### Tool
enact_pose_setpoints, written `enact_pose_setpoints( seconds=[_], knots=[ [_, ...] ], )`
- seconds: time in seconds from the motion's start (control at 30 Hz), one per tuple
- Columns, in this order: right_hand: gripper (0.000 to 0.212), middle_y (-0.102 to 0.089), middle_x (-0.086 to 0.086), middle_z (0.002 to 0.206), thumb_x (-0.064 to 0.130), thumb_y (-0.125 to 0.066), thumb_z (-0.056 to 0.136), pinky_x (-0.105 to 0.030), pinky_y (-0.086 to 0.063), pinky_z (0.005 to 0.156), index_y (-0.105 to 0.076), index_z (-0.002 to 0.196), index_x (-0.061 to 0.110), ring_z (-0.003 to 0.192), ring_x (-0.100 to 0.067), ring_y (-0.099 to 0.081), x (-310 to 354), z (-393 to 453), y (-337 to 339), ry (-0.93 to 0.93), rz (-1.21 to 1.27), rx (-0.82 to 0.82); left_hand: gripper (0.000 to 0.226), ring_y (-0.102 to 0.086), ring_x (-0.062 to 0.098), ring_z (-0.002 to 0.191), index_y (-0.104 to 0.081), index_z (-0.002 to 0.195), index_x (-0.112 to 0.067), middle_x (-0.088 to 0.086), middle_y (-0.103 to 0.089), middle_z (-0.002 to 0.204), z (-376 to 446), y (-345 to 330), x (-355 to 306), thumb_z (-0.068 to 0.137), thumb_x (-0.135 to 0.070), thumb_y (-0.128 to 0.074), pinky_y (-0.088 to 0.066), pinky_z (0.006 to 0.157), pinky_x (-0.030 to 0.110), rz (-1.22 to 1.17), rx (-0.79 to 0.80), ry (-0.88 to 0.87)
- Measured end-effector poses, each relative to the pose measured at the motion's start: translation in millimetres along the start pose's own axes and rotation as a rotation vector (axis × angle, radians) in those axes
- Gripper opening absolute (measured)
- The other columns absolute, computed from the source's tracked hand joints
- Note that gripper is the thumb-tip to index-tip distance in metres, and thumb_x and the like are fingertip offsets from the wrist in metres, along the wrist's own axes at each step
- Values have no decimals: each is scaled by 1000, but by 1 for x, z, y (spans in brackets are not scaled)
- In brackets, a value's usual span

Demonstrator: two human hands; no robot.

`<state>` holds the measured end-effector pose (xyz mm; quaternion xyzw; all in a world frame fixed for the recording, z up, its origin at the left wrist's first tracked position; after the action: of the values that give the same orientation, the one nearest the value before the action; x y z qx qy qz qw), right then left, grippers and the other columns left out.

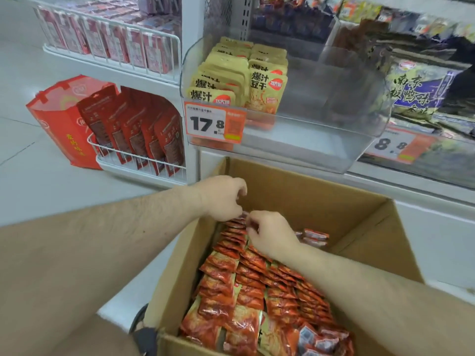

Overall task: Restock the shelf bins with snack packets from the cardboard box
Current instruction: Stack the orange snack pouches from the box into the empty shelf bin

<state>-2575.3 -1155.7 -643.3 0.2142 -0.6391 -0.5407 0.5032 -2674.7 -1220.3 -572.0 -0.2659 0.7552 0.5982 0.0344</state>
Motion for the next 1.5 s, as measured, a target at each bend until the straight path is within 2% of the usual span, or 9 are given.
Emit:
enact_pose_setpoints(
  seconds=[0.27,0.5,0.67,0.8,0.93,1.03,1.13,1.33,1.5],
  knots=[
    [29,-68,-12,108,33,-70,84,-36,-53,80,-64,102,11,100,-32,-64,-27,-21,-151,-215,-196,617,39,-57,23,113,-52,130,-20,3,-59,126,8,-15,7,91,-21,-56,-50,96,37,-69,52,101],
    [7,-64,-12,88,16,-54,93,-33,-42,63,-49,89,14,84,-34,-61,-25,-16,-104,-227,48,326,27,-70,31,90,-61,114,-6,15,-69,93,-3,-25,22,92,-21,-54,-61,70,34,-381,91,357],
    [14,-59,6,69,20,-53,99,-30,-41,56,-44,88,20,57,-6,-54,-13,-41,-9,-194,271,-11,34,-70,32,85,-58,118,-5,16,-68,93,-7,-15,21,97,-30,-49,-62,73,37,-357,68,406],
    [13,-65,9,111,15,-56,97,0,-39,75,-47,95,24,89,7,-59,13,-56,27,-46,384,-182,35,-68,27,75,-51,115,-7,15,-65,103,-14,-16,22,100,-38,-49,-59,61,31,-593,117,521],
    [12,-60,5,126,15,-61,89,-9,-40,94,-53,97,13,115,-3,-55,33,-54,27,121,396,-256,26,-68,20,70,-59,117,-8,10,-65,93,-13,-18,19,92,-6,-64,-60,64,31,-921,101,498],
    [28,-62,8,112,15,-64,82,-20,-47,82,-50,103,25,101,-6,-59,11,-43,-12,-123,433,-48,77,-65,26,84,-35,149,-26,11,-52,120,-11,-11,29,86,5,-66,-55,67,32,-805,4,451],
    [12,-65,1,88,15,-60,81,-31,-53,72,-59,92,20,80,-18,-62,-21,-36,-71,-361,240,224,83,-63,25,84,-31,151,-30,10,-46,133,-11,-11,31,85,3,-67,-55,65,30,-763,-7,420],
    [25,-66,-8,106,21,-60,78,-37,-57,77,-66,101,13,97,-28,-65,-25,-36,-163,-271,-43,557,83,-58,18,72,-30,151,-29,2,-47,113,-3,-18,38,85,4,-66,-49,62,30,-710,-20,398],
    [27,-59,-11,114,10,-51,85,-37,-54,80,-65,107,9,101,-34,-63,-23,-35,-177,-218,-171,518,84,-55,16,69,-30,151,-33,1,-47,114,0,-23,42,85,4,-66,-48,61,29,-673,9,393]
  ],
)
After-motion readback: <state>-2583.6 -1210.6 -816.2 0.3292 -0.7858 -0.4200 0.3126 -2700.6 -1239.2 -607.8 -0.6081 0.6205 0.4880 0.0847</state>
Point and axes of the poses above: each hand's wrist, its own z-axis towards the middle knuckle, its own y-axis out of the back of the hand, x = y × z, the point moved 7 cm from there along z, towards the middle knuckle
